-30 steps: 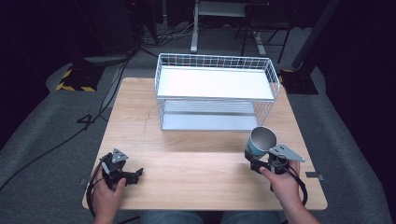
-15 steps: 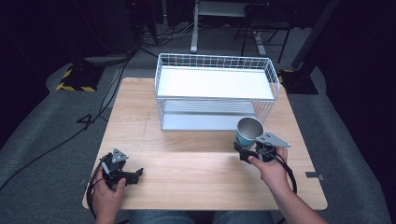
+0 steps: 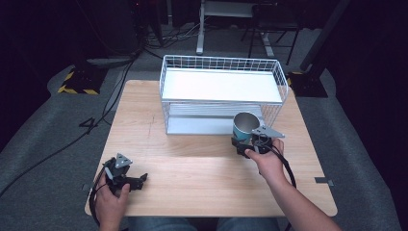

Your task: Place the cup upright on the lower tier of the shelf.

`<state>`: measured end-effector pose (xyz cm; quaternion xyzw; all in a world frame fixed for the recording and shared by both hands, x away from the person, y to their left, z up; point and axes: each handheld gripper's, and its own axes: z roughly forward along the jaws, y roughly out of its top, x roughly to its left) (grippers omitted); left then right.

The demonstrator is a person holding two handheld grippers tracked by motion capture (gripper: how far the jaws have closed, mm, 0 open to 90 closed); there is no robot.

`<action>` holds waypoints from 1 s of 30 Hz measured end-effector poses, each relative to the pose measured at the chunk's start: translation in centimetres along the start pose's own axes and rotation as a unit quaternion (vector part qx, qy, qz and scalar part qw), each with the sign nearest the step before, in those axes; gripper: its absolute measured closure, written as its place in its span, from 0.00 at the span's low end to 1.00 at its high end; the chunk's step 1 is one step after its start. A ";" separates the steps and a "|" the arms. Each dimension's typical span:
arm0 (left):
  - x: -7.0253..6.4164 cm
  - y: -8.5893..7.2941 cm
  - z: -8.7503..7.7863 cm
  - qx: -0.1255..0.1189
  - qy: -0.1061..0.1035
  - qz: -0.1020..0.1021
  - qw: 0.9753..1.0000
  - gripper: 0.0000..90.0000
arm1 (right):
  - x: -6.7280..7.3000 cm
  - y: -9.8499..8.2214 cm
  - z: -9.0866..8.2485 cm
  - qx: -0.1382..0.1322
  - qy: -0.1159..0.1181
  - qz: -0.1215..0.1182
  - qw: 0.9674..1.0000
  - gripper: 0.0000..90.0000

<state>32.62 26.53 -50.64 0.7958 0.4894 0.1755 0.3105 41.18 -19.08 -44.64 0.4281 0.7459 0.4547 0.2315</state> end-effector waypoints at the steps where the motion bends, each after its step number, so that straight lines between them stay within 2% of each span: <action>1: 0.0 0.0 0.0 0.000 0.000 0.000 1.000 0.00 | 0.0 0.1 0.2 0.002 0.000 0.000 1.000 0.28; 2: 0.0 0.0 0.0 0.000 0.000 0.000 1.000 0.00 | 0.1 0.4 0.8 0.004 -0.001 0.001 1.000 0.28; 13: 0.0 0.0 0.0 0.001 0.000 0.002 1.000 0.00 | 0.6 1.6 3.5 0.010 -0.011 0.004 1.000 0.28; 23: 0.0 0.0 0.0 0.001 0.000 0.002 1.000 0.00 | 0.8 2.0 6.1 0.012 -0.023 0.009 1.000 0.28; 30: 0.0 0.0 0.0 0.001 0.000 0.002 1.000 0.00 | 1.3 2.5 8.0 0.009 -0.033 0.003 0.999 0.28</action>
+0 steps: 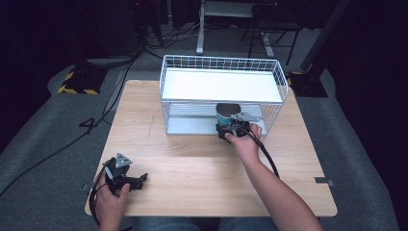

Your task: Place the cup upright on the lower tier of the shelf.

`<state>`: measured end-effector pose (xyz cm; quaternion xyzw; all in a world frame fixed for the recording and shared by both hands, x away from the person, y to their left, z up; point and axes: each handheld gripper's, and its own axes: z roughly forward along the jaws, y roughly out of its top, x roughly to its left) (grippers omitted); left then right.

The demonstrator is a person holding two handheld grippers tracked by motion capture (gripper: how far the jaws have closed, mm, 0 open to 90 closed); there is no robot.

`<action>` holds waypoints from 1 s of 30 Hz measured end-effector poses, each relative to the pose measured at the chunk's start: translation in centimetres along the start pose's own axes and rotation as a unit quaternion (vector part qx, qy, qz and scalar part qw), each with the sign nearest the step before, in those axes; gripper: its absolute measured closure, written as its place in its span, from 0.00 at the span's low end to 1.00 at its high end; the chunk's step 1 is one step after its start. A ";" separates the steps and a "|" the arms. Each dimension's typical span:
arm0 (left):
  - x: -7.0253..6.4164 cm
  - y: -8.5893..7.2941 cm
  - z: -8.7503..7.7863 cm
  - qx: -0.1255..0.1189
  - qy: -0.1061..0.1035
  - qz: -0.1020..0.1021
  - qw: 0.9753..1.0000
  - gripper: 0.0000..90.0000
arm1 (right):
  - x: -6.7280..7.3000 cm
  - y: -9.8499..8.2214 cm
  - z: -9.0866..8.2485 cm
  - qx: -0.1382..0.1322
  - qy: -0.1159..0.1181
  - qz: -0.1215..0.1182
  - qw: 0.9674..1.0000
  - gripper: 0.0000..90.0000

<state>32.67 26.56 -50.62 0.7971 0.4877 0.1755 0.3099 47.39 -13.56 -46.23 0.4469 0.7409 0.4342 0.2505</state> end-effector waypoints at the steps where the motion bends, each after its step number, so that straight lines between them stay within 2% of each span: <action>1: 0.0 0.0 0.0 0.000 0.000 0.000 1.000 0.00 | 0.2 0.1 0.3 -0.001 -0.001 -0.001 1.000 0.28; 10: 0.0 0.0 0.0 0.000 0.000 0.000 1.000 0.00 | 1.1 0.5 2.4 -0.003 -0.012 0.003 1.000 0.28; 23: 0.0 0.0 0.0 0.000 0.000 0.000 1.000 0.00 | 1.2 1.2 4.7 -0.002 -0.031 0.010 0.999 0.28; 30: 0.0 0.0 0.0 0.001 0.000 0.000 1.000 0.00 | 0.8 1.4 5.8 -0.001 -0.043 0.009 0.999 0.28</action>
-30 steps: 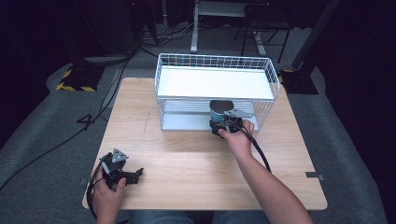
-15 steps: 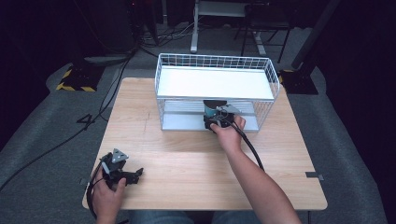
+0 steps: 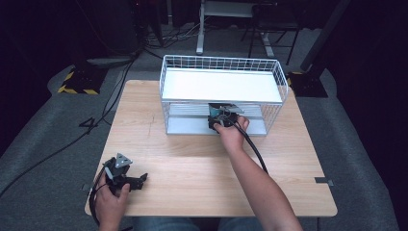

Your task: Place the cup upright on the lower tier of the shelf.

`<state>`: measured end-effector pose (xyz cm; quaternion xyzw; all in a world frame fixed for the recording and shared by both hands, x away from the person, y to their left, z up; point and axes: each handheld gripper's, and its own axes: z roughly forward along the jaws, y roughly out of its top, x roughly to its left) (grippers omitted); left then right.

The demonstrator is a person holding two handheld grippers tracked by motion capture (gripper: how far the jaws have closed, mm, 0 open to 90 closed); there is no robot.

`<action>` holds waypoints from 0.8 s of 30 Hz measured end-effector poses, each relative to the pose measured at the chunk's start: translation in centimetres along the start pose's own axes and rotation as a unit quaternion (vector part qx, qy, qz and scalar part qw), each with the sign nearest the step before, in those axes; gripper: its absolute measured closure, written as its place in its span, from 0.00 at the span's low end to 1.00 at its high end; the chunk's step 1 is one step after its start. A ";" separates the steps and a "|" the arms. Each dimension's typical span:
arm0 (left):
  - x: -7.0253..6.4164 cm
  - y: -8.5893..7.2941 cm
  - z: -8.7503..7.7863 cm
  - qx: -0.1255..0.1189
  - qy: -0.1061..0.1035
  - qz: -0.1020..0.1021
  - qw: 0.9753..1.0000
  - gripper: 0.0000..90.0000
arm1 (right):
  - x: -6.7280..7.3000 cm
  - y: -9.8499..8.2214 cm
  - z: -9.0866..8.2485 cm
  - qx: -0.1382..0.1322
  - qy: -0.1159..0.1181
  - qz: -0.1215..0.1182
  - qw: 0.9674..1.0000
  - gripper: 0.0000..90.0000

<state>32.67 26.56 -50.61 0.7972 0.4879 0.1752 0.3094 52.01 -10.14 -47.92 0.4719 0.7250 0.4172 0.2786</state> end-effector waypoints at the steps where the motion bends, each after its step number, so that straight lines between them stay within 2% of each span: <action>1: 0.0 0.0 0.0 0.000 0.000 0.000 1.000 0.00 | 0.0 0.0 0.1 0.000 -0.001 0.001 1.000 0.28; 13: 0.0 0.0 0.0 0.000 0.000 0.001 1.000 0.00 | -0.3 -0.3 0.8 0.013 -0.008 0.012 1.000 0.28; 24: 0.0 0.0 0.0 0.000 0.000 0.002 1.000 0.00 | -0.2 -0.5 1.0 0.019 -0.002 0.018 1.000 0.28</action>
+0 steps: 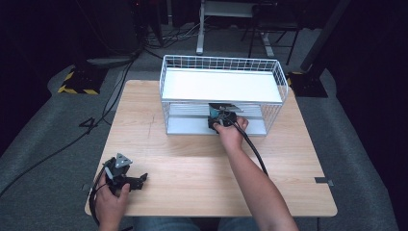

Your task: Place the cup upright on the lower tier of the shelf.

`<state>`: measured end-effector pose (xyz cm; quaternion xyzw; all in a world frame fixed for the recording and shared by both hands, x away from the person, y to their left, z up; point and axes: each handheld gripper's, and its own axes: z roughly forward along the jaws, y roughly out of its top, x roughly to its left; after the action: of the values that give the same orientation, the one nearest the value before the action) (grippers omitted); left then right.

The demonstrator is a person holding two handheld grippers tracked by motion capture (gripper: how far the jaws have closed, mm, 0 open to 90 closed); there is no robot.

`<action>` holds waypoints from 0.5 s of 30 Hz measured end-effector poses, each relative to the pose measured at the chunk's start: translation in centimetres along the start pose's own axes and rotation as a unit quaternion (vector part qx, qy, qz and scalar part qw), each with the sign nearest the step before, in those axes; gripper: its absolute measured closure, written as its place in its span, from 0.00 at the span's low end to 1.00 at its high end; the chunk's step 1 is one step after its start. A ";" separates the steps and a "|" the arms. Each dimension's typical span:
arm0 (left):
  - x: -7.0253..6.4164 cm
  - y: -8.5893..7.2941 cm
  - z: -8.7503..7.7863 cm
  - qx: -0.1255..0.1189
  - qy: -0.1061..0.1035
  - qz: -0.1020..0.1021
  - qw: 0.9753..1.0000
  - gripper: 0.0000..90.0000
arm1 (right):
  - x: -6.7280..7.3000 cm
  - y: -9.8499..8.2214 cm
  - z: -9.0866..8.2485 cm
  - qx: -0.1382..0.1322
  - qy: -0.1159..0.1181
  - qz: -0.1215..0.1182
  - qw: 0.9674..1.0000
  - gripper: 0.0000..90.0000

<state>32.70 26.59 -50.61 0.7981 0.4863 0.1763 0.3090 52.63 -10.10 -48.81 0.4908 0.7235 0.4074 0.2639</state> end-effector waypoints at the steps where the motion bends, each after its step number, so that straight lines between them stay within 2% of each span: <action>1: 0.0 0.0 0.0 0.000 0.000 0.000 1.000 0.00 | 0.0 0.0 0.0 0.001 0.002 0.000 1.000 0.28; 8: 0.0 0.0 0.0 0.001 0.000 0.000 1.000 0.00 | -0.1 0.1 0.0 0.007 0.008 0.004 1.000 0.27; 12: 0.0 0.0 0.0 0.000 0.000 -0.002 1.000 0.00 | -0.1 0.2 0.0 0.005 0.011 0.006 1.000 0.19; 15: 0.0 0.0 0.0 0.000 0.000 -0.002 1.000 0.00 | -0.1 0.2 0.0 0.002 0.010 0.010 1.000 0.18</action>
<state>32.67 26.56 -50.62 0.7972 0.4878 0.1753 0.3095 52.74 -10.13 -48.66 0.4942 0.7219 0.4137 0.2519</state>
